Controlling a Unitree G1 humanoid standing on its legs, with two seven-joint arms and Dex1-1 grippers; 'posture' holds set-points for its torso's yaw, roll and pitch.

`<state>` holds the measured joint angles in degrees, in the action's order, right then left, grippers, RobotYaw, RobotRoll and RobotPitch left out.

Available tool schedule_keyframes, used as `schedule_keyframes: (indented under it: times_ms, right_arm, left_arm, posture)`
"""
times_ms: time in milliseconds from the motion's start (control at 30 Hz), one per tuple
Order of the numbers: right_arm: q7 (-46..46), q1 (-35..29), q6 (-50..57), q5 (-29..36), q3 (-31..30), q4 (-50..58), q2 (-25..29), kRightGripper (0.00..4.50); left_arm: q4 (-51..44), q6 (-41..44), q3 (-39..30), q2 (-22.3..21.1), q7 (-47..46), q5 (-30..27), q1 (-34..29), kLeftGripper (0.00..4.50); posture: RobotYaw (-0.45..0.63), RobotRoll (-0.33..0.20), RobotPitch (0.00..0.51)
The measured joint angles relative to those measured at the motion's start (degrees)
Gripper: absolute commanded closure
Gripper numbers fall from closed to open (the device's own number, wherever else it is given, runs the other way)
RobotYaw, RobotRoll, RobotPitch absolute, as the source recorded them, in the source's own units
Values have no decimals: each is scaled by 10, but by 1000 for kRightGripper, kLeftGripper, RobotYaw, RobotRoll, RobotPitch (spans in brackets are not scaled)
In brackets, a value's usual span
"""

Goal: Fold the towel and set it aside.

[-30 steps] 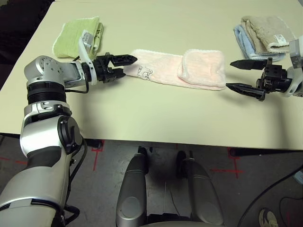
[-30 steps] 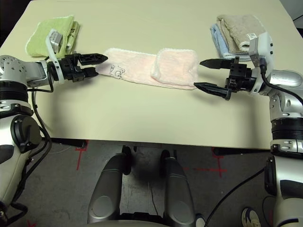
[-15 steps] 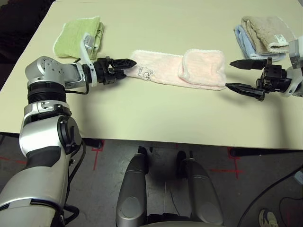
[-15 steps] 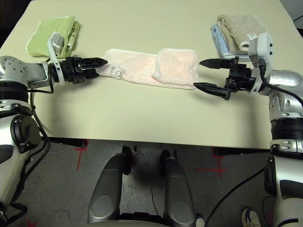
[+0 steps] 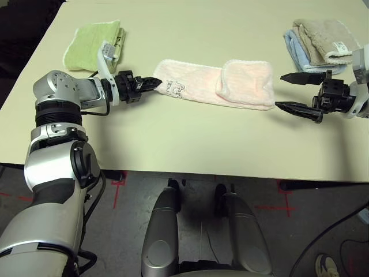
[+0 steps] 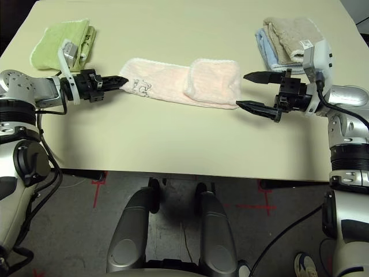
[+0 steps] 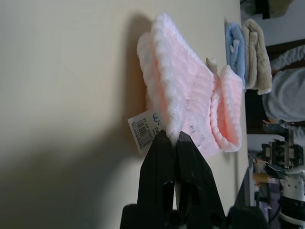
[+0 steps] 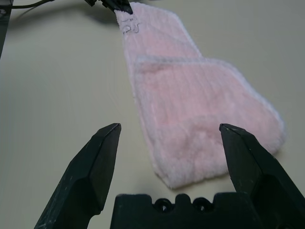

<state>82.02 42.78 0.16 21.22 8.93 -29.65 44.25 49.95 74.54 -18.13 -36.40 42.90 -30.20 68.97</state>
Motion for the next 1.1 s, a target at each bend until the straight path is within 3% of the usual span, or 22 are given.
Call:
schedule_keyframes:
  times_ms: [467,600,933,1100]
  right_arm:
    - [2,21,-7,-6,-16,-30,-6,0]
    - [2,25,-8,-6,-16,-41,-7,0]
    - [5,30,-9,-6,-17,-43,-11,0]
    - [5,31,-12,-7,-18,-46,-13,0]
  left_arm:
    - [-161,121,-38,-87,0,-36,-99,4430]
    - [-195,144,-55,-93,-9,-45,-113,4430]
    - [-209,133,-29,-94,-5,-48,-106,4430]
    - [-212,131,-19,-70,5,-65,-27,4430]
  posture:
    - [126,0,313]
    - [129,0,311]
    - [122,0,299]
    - [121,0,296]
